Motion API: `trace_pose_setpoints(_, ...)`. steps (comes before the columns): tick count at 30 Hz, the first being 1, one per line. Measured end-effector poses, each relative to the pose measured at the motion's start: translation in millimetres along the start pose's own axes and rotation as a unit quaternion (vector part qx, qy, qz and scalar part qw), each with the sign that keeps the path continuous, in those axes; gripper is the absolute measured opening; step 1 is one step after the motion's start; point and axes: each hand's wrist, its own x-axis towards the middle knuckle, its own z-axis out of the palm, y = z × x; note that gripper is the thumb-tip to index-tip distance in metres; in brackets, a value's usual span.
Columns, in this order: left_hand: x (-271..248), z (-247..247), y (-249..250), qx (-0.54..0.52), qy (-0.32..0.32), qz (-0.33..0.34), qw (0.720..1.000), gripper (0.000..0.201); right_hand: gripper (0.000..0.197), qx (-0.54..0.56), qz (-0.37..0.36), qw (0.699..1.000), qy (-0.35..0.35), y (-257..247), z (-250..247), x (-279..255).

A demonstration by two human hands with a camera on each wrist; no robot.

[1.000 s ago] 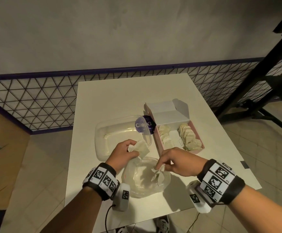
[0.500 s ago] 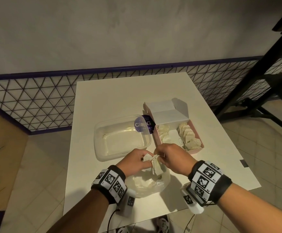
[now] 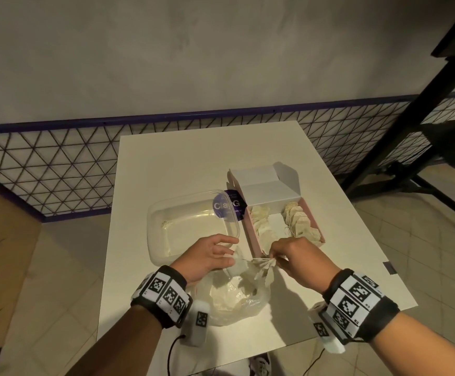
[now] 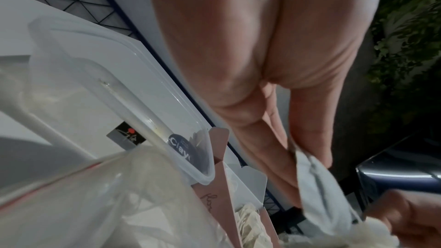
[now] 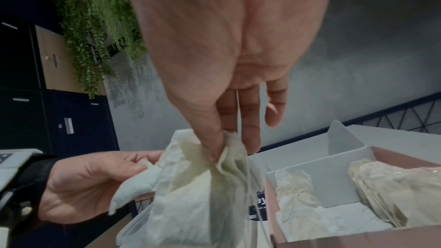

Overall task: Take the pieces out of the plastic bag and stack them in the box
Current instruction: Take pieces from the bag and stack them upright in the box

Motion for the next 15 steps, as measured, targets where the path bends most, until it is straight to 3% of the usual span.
trace_pose_setpoints(4,3.8,-6.2,0.2,-0.009,0.019,-0.004,1.000,0.036,0.014,0.005,0.026,1.000,0.012,12.2,-1.7,-2.7)
trace_pose_setpoints(8,8.6,-11.6,1.7,-0.008,0.076,-0.012,0.997,0.025,0.014,-0.013,0.004,1.000,0.003,18.0,-5.1,-8.5)
trace_pose_setpoints(12,17.2,-10.0,8.8,0.015,0.174,-0.005,0.985,0.016,0.018,-0.011,-0.029,0.997,-0.067,14.1,-10.8,-12.4)
trace_pose_setpoints(15,23.1,-2.2,18.5,0.002,0.162,0.016,0.987,0.010,0.020,0.025,-0.046,0.995,-0.087,10.6,-11.9,-8.1)
